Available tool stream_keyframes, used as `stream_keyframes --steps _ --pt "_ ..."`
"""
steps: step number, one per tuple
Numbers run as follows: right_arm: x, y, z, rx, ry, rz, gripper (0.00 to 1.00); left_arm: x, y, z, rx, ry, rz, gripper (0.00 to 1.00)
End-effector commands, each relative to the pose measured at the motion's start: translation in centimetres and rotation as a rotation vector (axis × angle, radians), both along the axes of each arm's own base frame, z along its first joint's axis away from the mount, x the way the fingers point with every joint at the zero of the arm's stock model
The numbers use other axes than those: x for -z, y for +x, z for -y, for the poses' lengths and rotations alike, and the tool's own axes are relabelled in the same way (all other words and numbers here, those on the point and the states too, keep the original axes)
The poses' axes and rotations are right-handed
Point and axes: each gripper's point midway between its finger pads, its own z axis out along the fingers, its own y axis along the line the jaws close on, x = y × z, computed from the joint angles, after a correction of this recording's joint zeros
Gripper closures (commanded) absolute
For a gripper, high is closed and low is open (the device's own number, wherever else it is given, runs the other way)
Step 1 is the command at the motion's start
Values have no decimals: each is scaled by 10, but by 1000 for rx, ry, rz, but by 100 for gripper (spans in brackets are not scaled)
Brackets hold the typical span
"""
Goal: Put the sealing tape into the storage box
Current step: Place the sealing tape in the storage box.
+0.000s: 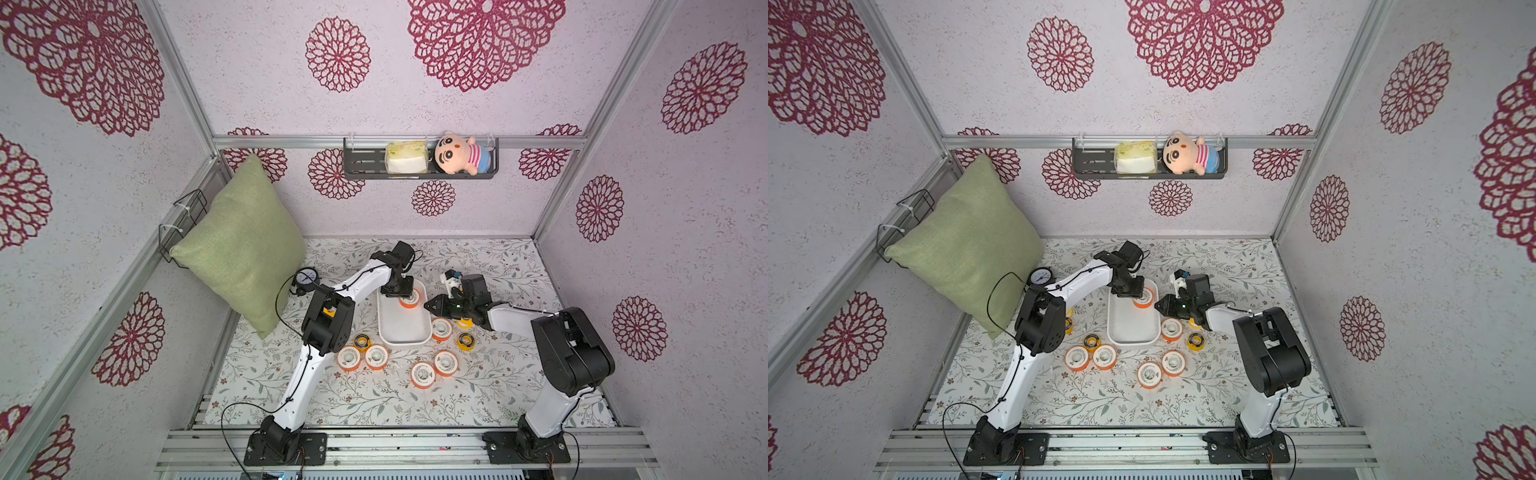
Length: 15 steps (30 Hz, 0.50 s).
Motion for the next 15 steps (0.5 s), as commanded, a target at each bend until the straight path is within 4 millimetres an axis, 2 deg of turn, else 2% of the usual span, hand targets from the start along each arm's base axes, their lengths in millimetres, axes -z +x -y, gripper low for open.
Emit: stream_keyframes --steps 1,9,15 --pt "-5 3 -3 -7 5 6 78 1 8 4 -3 -7 21 59" --pt "-12 4 0 10 -2 26 76 -3 12 6 -15 -19 38 58" --pt "-32 8 8 39 -27 89 70 -26 10 5 -14 -38 62 51"
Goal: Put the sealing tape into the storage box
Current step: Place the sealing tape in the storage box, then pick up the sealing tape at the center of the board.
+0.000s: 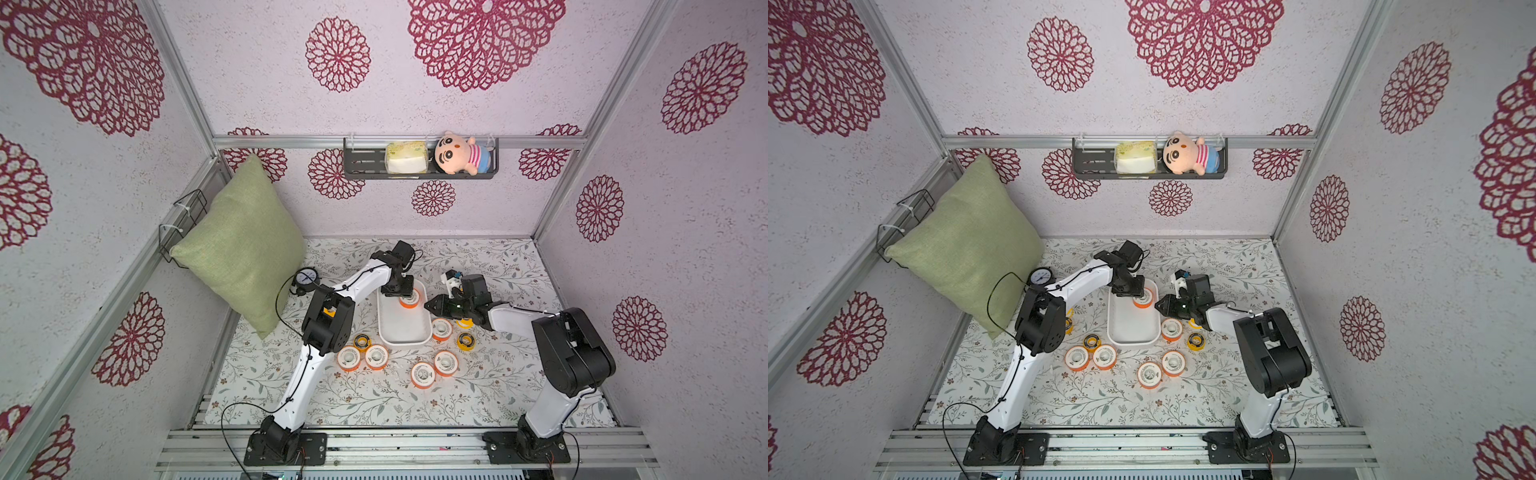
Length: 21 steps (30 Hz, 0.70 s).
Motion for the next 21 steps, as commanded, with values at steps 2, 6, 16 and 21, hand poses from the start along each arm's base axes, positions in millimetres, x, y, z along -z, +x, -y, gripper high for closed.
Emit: stream_keyframes --steps 2,6,16,21 --pt "-38 7 9 33 -27 110 66 -36 5 3 0 -39 69 48" --pt "-52 7 21 62 -64 151 61 -62 -1 1 10 -55 99 45" --pt "-61 -18 60 121 -239 182 60 -163 -43 -49 19 -79 322 43" --pt "-57 -31 69 118 -283 164 60 -197 -68 -104 -47 -58 409 43"
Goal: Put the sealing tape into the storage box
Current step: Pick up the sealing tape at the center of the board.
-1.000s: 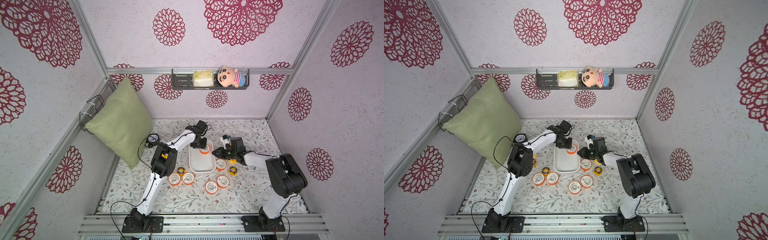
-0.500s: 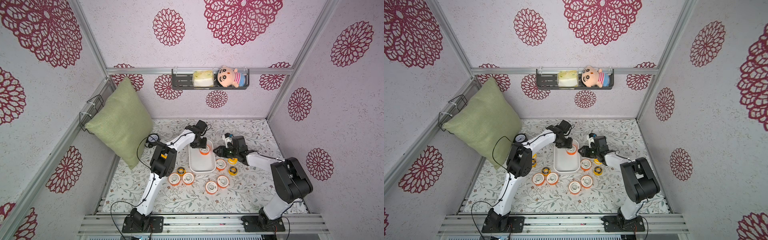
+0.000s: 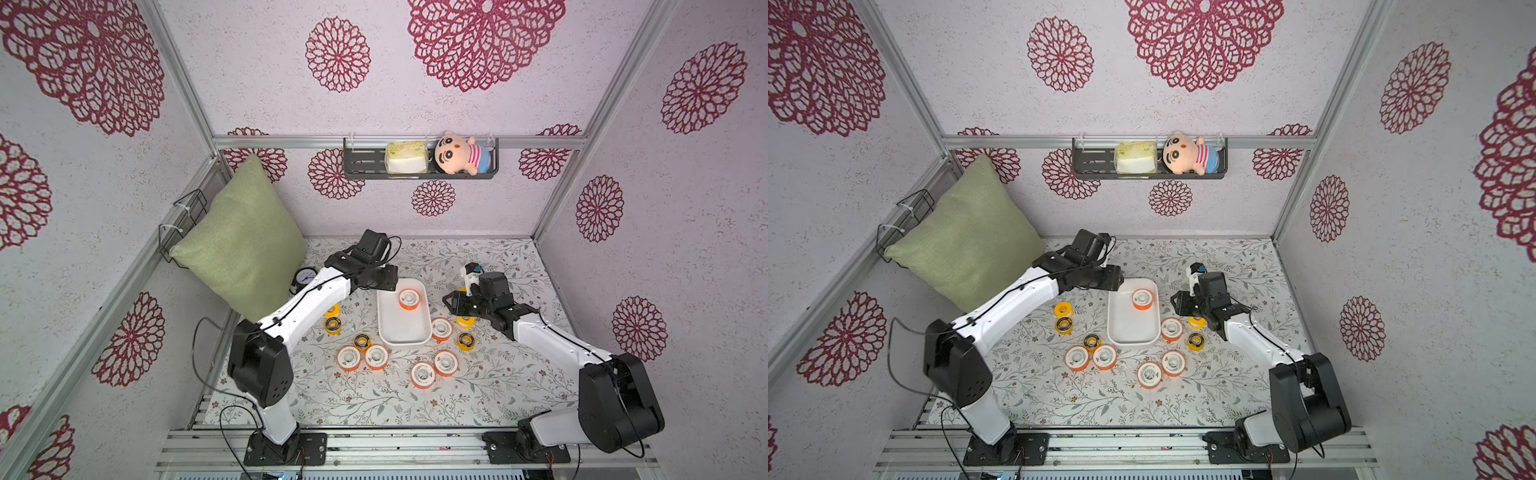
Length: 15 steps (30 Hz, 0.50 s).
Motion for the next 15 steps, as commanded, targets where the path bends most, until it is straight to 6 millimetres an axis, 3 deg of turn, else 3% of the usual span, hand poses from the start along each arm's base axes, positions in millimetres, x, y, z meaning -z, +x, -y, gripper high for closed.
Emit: stream_keyframes --steps 1,8,15 --pt "5 -10 15 13 -79 -12 60 -15 -1 -42 -72 26 73 43" --pt "25 -27 27 33 -147 -77 60 -33 -31 -112 -204 -42 134 42" --pt "40 -40 11 -50 -139 -119 61 -23 -43 -147 -273 -70 175 41"
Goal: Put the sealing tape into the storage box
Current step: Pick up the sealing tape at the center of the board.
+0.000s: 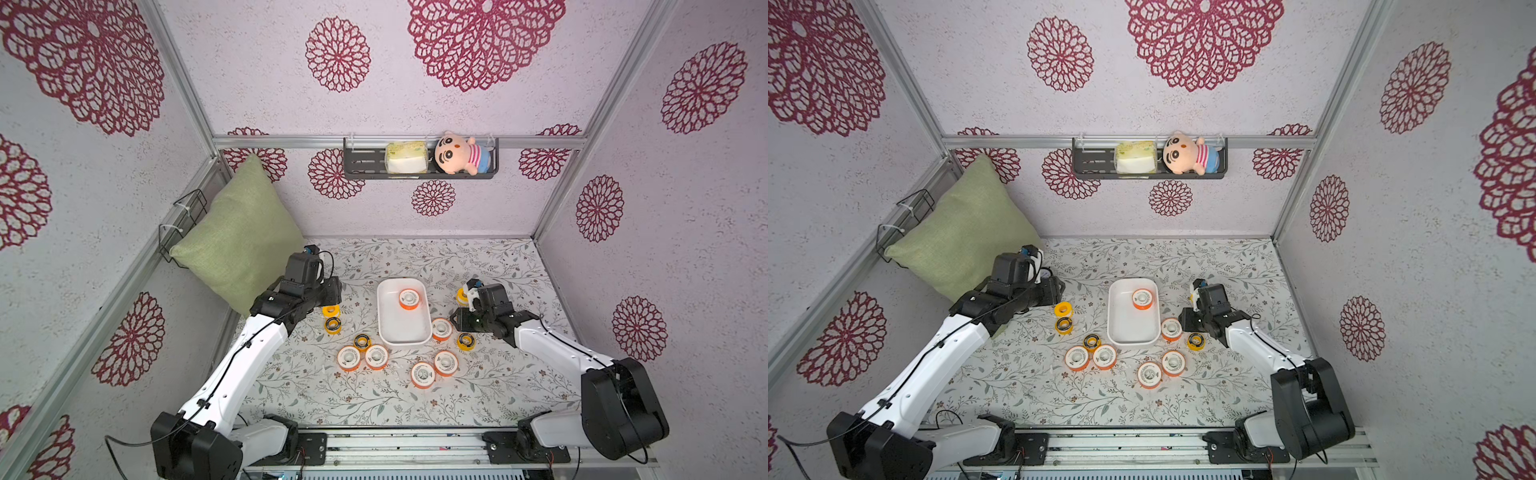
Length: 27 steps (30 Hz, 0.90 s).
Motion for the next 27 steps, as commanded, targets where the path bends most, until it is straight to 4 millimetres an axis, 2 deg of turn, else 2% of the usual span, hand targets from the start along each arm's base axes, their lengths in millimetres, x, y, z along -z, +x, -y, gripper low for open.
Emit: stream_keyframes --steps 1,4,9,22,27 --pt "-4 -5 -14 -73 15 11 62 -3 5 -6 -4 -21 51 41" --pt "1 -7 -27 -112 42 -2 68 1 4 -12 -15 -15 52 41" --pt "13 -1 -36 -91 59 -31 79 7 5 -16 -21 -8 32 40" --pt "32 9 -46 -74 98 -71 79 16 6 -17 -23 -1 8 40" --pt "39 15 -39 -30 57 -83 75 20 7 -17 -23 3 -6 40"
